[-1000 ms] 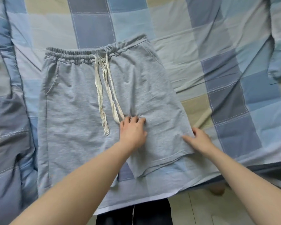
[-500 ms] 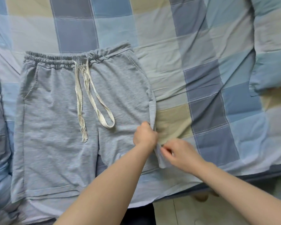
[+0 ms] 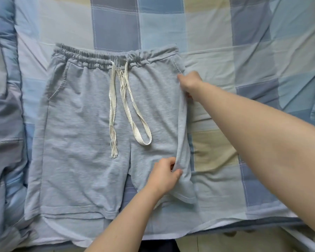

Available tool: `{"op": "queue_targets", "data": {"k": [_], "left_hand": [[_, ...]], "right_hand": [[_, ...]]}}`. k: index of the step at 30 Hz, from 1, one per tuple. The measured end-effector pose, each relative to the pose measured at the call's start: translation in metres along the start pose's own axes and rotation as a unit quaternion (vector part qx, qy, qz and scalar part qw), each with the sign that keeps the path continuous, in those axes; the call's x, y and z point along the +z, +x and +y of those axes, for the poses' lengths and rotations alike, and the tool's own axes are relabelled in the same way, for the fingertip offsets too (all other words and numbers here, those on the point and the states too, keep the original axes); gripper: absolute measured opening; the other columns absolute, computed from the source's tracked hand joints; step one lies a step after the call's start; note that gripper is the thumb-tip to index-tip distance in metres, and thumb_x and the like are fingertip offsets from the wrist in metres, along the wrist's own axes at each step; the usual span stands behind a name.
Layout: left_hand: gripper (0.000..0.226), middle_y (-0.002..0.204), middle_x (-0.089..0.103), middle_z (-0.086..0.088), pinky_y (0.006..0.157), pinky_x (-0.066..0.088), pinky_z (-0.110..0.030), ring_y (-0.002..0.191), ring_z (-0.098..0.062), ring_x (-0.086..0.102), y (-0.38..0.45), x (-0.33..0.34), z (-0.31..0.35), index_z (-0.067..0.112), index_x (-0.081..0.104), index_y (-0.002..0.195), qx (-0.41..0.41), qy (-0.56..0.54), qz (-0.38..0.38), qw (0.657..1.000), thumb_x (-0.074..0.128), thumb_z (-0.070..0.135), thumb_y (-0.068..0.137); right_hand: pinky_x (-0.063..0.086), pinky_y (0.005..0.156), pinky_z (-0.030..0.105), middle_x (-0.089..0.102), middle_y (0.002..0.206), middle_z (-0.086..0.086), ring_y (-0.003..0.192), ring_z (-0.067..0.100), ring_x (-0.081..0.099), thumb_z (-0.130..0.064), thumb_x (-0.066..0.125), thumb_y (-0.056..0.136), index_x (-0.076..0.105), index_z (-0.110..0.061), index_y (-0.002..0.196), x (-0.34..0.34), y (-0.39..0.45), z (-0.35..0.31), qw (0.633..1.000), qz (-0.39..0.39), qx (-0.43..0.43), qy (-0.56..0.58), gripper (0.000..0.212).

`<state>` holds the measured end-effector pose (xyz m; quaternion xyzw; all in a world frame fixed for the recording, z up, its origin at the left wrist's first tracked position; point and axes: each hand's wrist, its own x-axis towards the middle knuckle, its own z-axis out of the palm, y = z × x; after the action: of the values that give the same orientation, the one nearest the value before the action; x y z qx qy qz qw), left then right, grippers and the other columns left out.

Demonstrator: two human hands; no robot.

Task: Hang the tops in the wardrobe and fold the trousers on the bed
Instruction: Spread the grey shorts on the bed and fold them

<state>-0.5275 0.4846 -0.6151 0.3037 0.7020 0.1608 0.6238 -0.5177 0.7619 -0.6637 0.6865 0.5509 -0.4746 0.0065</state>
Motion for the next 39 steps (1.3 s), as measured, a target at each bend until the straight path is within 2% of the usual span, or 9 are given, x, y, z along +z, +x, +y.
{"op": "queue_targets", "data": {"k": [6,9,11,14,23,29,33,37,39], "left_hand": [[0.017,0.102,0.075,-0.001,0.092,0.053,-0.04,0.099,-0.015,0.069,-0.02,-0.052,-0.042,0.011,0.071,0.105,-0.008,-0.077,-0.028,0.997,0.063,0.012,0.09],[0.018,0.103,0.075,-0.01,0.093,0.053,-0.044,0.1,-0.025,0.07,-0.046,-0.085,-0.064,0.009,0.069,0.109,-0.026,-0.12,-0.031,0.992,0.062,0.011,0.093],[0.011,0.086,0.076,-0.001,0.082,0.055,-0.038,0.084,-0.017,0.071,-0.062,-0.104,-0.083,0.014,0.07,0.101,-0.019,-0.122,-0.027,0.992,0.062,0.013,0.093],[0.006,0.054,0.06,0.014,0.061,0.041,-0.025,0.05,0.002,0.051,-0.09,-0.14,-0.118,0.021,0.068,0.093,-0.035,-0.106,-0.001,0.994,0.063,0.017,0.092],[0.022,0.049,0.047,0.006,0.053,0.033,-0.028,0.051,-0.009,0.043,-0.154,-0.23,-0.223,0.021,0.049,0.076,-0.179,-0.015,0.17,0.969,0.068,0.023,0.088],[0.006,0.08,0.06,-0.009,0.067,0.035,-0.034,0.082,-0.032,0.052,-0.157,-0.244,-0.242,0.012,0.053,0.089,-0.212,0.006,0.262,0.941,0.057,0.012,0.093],[0.027,0.102,0.066,-0.021,0.069,0.043,-0.039,0.095,-0.039,0.063,-0.155,-0.241,-0.236,0.004,0.051,0.113,-0.221,0.094,0.248,0.938,0.038,-0.006,0.091],[0.047,0.129,0.059,-0.013,0.087,0.048,-0.028,0.116,-0.023,0.06,-0.152,-0.228,-0.218,-0.003,0.027,0.14,-0.225,0.214,0.195,0.93,0.037,0.003,0.094],[0.064,0.151,0.034,-0.018,0.102,0.04,-0.026,0.134,-0.024,0.044,-0.143,-0.223,-0.212,-0.006,0.004,0.149,-0.185,0.256,0.2,0.927,0.037,0.003,0.095]], "right_hand": [[0.056,0.079,0.038,0.065,0.101,0.011,0.091,0.029,0.063,-0.025,0.055,0.089,0.062,-0.007,0.101,0.027,-0.01,-0.036,0.999,0.037,-0.026,0.013,0.023],[0.049,0.087,0.036,0.065,0.112,0.011,0.104,0.031,0.059,-0.021,0.049,0.091,0.059,-0.009,0.112,0.052,-0.034,-0.06,0.991,0.087,-0.102,-0.016,0.026],[0.043,0.085,0.028,0.063,0.117,0.01,0.109,0.029,0.057,-0.019,0.046,0.092,0.054,-0.012,0.119,0.071,-0.053,-0.08,0.985,0.098,-0.143,-0.022,0.029],[0.047,0.091,0.038,0.064,0.117,0.012,0.109,0.032,0.057,-0.02,0.046,0.093,0.058,-0.012,0.118,0.112,-0.075,-0.112,0.979,0.076,-0.185,-0.042,0.029],[0.043,0.078,0.032,0.067,0.103,0.011,0.098,0.03,0.06,-0.028,0.047,0.088,0.055,-0.018,0.089,0.237,-0.125,-0.189,0.963,0.07,-0.231,-0.12,0.013],[0.031,0.064,0.033,0.048,0.077,-0.001,0.08,0.027,0.049,-0.023,0.043,0.088,0.04,-0.014,0.09,0.284,-0.138,-0.213,0.966,0.087,-0.235,-0.069,0.01],[0.044,0.073,0.036,0.063,0.087,0.012,0.084,0.024,0.056,-0.016,0.045,0.088,0.054,-0.014,0.082,0.301,-0.138,-0.216,0.958,-0.083,-0.233,-0.141,0.011],[0.042,0.086,0.033,0.065,0.112,0.012,0.105,0.027,0.056,-0.018,0.044,0.093,0.059,-0.012,0.108,0.294,-0.132,-0.22,0.946,0.023,-0.266,-0.182,0.023],[0.04,0.093,0.036,0.058,0.121,0.013,0.114,0.03,0.052,-0.018,0.043,0.094,0.055,-0.011,0.117,0.279,-0.115,-0.223,0.936,0.08,-0.277,-0.204,0.027]]}}
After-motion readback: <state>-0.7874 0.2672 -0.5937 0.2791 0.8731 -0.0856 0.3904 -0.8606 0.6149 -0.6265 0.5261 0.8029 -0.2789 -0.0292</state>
